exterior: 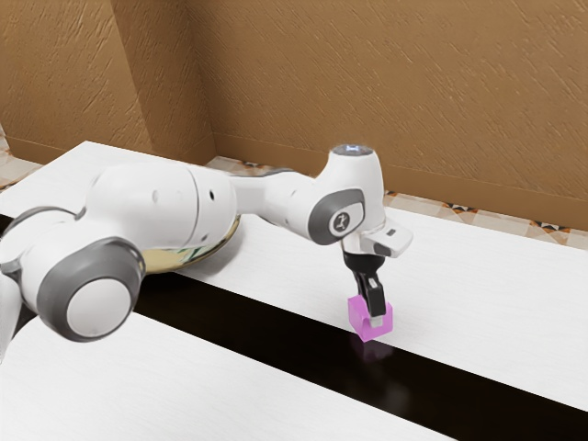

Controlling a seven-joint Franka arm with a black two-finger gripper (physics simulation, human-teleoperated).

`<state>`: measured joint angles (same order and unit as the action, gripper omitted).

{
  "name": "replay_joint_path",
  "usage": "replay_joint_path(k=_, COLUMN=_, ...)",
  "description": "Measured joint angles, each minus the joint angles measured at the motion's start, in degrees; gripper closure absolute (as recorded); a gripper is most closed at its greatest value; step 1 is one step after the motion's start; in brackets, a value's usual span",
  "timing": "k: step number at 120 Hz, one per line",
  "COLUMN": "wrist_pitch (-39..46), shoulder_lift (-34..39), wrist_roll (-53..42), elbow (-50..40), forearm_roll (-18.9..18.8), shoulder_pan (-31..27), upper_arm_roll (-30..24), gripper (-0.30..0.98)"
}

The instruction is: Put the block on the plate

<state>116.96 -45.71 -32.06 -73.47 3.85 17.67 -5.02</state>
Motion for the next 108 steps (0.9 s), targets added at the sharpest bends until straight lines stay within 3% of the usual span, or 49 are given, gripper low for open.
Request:
replay_joint_path(k=24, wrist_pitch=0.78, shoulder_lift=-2.72, wrist_roll=-0.47, elbow=1.87, forearm_roll=0.01, shoulder_pan=0.08, upper_arm_roll=-0.08, gripper=0.00)
replay_joint_path(k=45, wrist_pitch=1.06, shoulder_lift=-3.07, wrist_roll=-0.73, elbow=1.98, forearm_roll=-0.02, shoulder_pan=0.09, upper_arm_roll=-0.08, gripper=0.18)
replay_joint_path(k=56, wrist_pitch=1.18, shoulder_lift=-3.01, wrist_roll=-0.78, elbow=1.92, forearm_roll=-0.20, shoulder_pan=0.11, upper_arm_roll=-0.04, gripper=0.20)
replay_joint_path(k=87, wrist_pitch=1.09, shoulder_lift=-0.39, wrist_roll=-0.93, elbow=0.81, forearm_roll=-0.72, shoulder_pan=-0.08, upper_arm_roll=0.48, gripper=0.29)
replay_joint_path(k=108, wrist_pitch=0.86, shoulder_lift=5.22, wrist_roll=-0.97, elbow=-2.45, forearm_roll=-0.91, shoulder_pan=-0.60, upper_arm_roll=2.54, gripper=0.30)
